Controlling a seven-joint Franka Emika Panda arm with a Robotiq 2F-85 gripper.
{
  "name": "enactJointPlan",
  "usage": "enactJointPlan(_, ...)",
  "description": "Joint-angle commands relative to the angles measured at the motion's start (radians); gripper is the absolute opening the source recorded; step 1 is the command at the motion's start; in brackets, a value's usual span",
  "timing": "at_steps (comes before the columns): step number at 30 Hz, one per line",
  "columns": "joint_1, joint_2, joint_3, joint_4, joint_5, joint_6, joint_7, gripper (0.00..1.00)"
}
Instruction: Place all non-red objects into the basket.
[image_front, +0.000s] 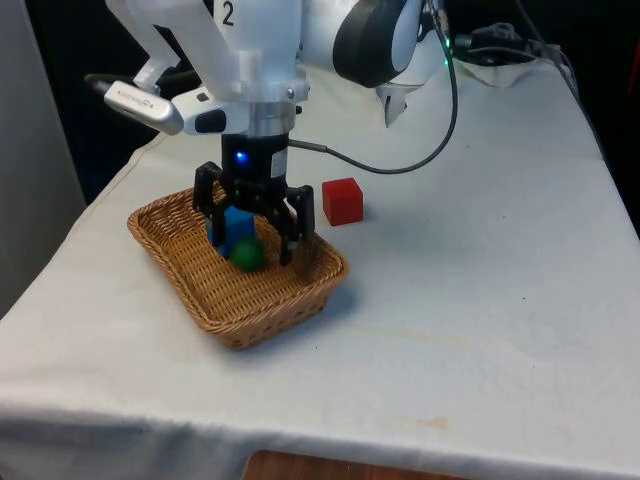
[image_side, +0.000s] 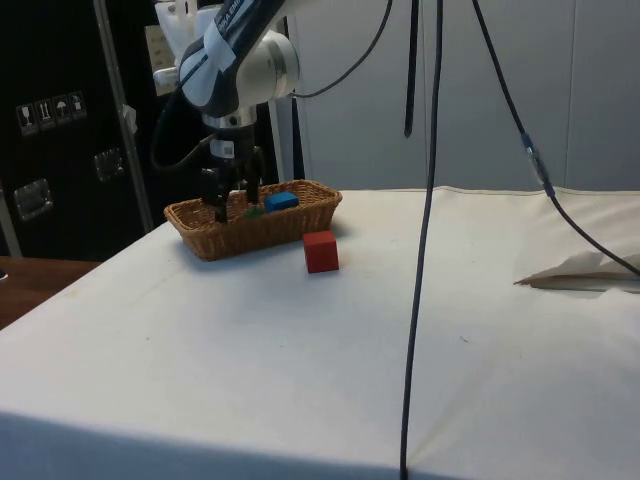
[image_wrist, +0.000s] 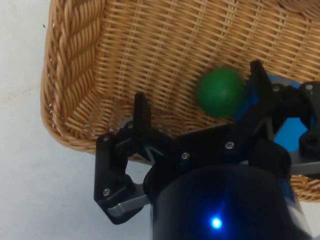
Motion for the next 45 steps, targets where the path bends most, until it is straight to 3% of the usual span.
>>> enactJointPlan(1,-0.003,0.004,0.002,0.007,0.002,-0.007,0.001,1.00)
enactJointPlan(4,-0.001,-0.004,0.000,0.002,0.001,-0.008,0.001,1.00)
enactJointPlan(7,0.016,-0.043,-0.015,-0.029,-0.004,-0.018,0.003,1.00)
enactJointPlan(8,0.006,-0.019,-0.007,-0.007,0.000,-0.016,0.001,1.00)
enactJointPlan(9,0.020,-0.053,-0.017,-0.037,-0.005,-0.021,0.003,1.00)
enactJointPlan(16,0.049,-0.146,-0.025,-0.125,-0.025,-0.022,0.006,1.00)
enactJointPlan(17,0.038,-0.139,-0.015,-0.113,-0.021,-0.027,0.001,1.00)
enactJointPlan(18,0.052,-0.158,-0.025,-0.136,-0.030,-0.022,0.007,1.00)
enactJointPlan(24,0.075,-0.238,-0.024,-0.210,-0.061,-0.021,0.020,1.00)
enactJointPlan(25,0.061,-0.227,-0.015,-0.196,-0.050,-0.027,0.009,1.00)
enactJointPlan(26,0.078,-0.247,-0.024,-0.218,-0.066,-0.022,0.023,1.00)
enactJointPlan(28,0.089,-0.273,-0.021,-0.240,-0.081,-0.022,0.033,1.00)
enactJointPlan(30,0.092,-0.281,-0.021,-0.246,-0.085,-0.022,0.036,1.00)
enactJointPlan(32,0.104,-0.300,-0.019,-0.264,-0.094,-0.022,0.043,1.00)
enactJointPlan(33,0.092,-0.293,-0.012,-0.253,-0.085,-0.027,0.033,1.00)
enactJointPlan(34,0.106,-0.305,-0.018,-0.268,-0.096,-0.021,0.045,1.00)
enactJointPlan(36,0.118,-0.320,-0.015,-0.283,-0.105,-0.020,0.055,1.00)
enactJointPlan(41,0.135,-0.341,-0.010,-0.303,-0.117,-0.021,0.070,1.00)
enactJointPlan(42,0.125,-0.334,-0.003,-0.293,-0.110,-0.027,0.062,1.00)
enactJointPlan(43,0.141,-0.348,-0.005,-0.310,-0.122,-0.020,0.075,1.00)
enactJointPlan(45,0.143,-0.351,-0.003,-0.314,-0.123,-0.020,0.076,1.00)
